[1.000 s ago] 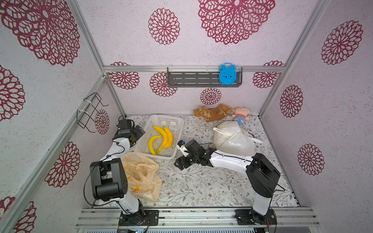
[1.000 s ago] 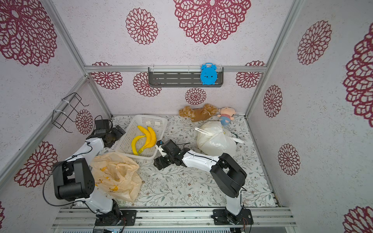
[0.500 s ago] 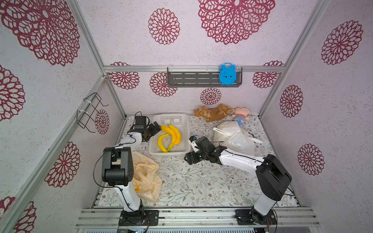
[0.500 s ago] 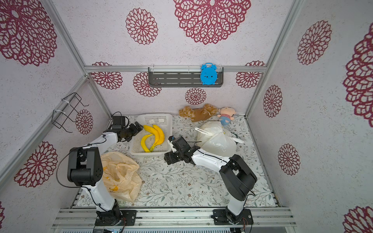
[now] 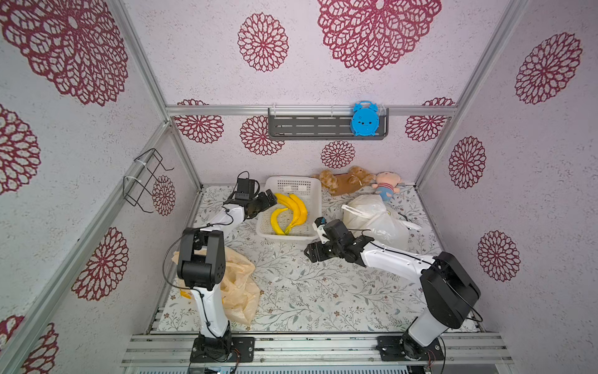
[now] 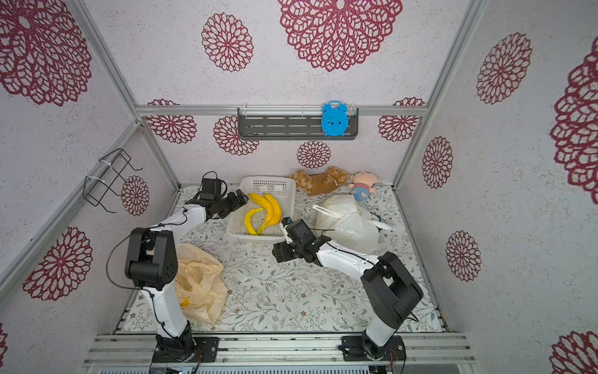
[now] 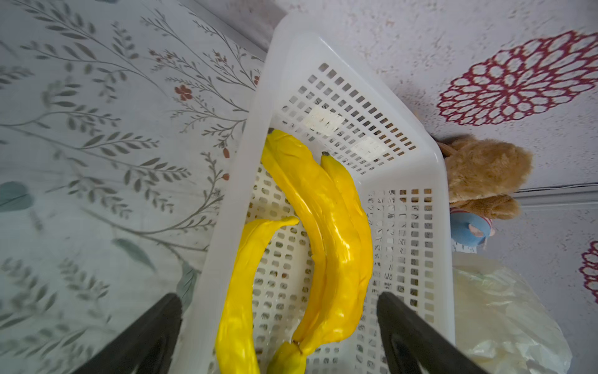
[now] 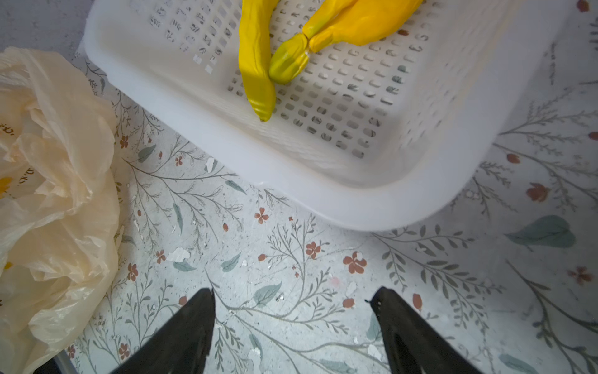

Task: Place the banana into a plastic bag & tie a knot
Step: Move the basket to the center of the board, then pick up the plastic bag from the corner of the board.

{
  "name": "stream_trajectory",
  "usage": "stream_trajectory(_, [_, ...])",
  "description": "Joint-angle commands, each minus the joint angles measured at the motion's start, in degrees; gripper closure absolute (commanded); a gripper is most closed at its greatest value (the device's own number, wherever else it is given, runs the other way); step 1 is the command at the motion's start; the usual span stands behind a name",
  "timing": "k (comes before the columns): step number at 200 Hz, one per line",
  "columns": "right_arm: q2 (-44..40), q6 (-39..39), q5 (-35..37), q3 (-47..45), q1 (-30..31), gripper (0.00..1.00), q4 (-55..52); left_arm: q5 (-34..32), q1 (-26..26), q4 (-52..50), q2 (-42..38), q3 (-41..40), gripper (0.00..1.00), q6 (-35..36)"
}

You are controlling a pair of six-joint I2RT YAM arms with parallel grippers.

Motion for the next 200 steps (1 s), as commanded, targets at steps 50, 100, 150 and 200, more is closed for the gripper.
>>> stream_trajectory(50, [-0.1, 1.9, -6.5, 4.2, 7.0, 0.17, 4.2, -23.6, 5.1, -17.5, -39.5, -20.8, 0.03, -3.9])
stream_trajectory(100, [10.6, 18.4, -12.8, 8.6, 9.9, 0.20, 20.8, -26.7, 15.7, -23.6, -57.6, -31.7, 0.03, -11.9])
stream_trajectory(150, [26.5, 23.3, -16.2, 22.2, 15.8, 0.26, 21.8, -24.1, 23.5, -23.0, -60.9, -35.1, 0.03, -13.7])
stream_trajectory(200, [36.1, 25.0, -18.6, 32.6, 19.4, 0.34, 20.3, -19.3, 25.0, -19.2, -57.9, -36.0, 0.03, -13.6])
